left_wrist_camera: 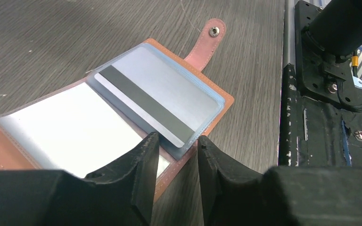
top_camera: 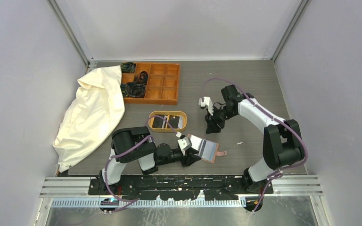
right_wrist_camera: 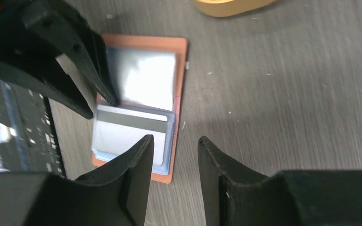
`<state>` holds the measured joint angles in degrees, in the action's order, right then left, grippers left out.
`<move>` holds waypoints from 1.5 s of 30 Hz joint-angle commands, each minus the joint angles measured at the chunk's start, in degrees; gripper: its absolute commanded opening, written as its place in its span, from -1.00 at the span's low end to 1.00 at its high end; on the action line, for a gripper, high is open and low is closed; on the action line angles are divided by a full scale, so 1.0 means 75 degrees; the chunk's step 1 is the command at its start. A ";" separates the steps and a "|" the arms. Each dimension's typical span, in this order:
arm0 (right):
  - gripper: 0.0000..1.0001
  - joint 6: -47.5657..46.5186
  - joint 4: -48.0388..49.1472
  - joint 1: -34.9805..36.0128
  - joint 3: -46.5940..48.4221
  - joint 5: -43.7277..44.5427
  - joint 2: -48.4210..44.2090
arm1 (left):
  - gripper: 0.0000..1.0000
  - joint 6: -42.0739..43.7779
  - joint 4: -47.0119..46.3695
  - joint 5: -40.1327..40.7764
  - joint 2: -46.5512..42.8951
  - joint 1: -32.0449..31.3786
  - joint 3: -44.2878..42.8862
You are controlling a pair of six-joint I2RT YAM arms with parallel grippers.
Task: Put the credit cards into the card holder
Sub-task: Turn over the card slot in the card holder.
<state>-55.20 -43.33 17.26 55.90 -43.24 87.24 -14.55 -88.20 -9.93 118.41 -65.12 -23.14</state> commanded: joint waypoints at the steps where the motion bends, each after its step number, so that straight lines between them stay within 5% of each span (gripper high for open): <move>1: -0.09 0.1732 -0.1434 -0.0443 0.1273 -0.0788 0.0637 | -0.30 -0.0405 0.0828 0.0508 0.0317 0.0026 0.0149; 11: -0.10 0.4207 -0.1712 -0.0873 0.2070 -0.0535 0.1812 | -0.71 -0.1881 0.1676 0.2075 0.0337 -0.0156 -0.0591; 22: -0.10 0.5608 -0.0829 -0.2425 0.1442 -0.0742 0.1433 | -0.61 -0.3151 0.4353 0.3286 0.0231 -0.0192 -0.2611; 29: -0.16 0.5992 -0.0881 -0.2594 0.1404 -0.0219 0.1901 | -0.44 -0.3227 0.4700 0.2947 0.0393 -0.0198 -0.3445; 45: -0.21 0.5457 -0.1635 -0.2605 0.1805 0.1126 0.2735 | -0.28 -0.3403 0.4259 0.2698 0.0464 -0.0179 -0.3195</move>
<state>-13.39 -54.22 -2.42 67.33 -37.01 107.79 -39.70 -58.06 11.11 120.22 -66.67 -48.38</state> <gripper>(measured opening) 0.396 0.350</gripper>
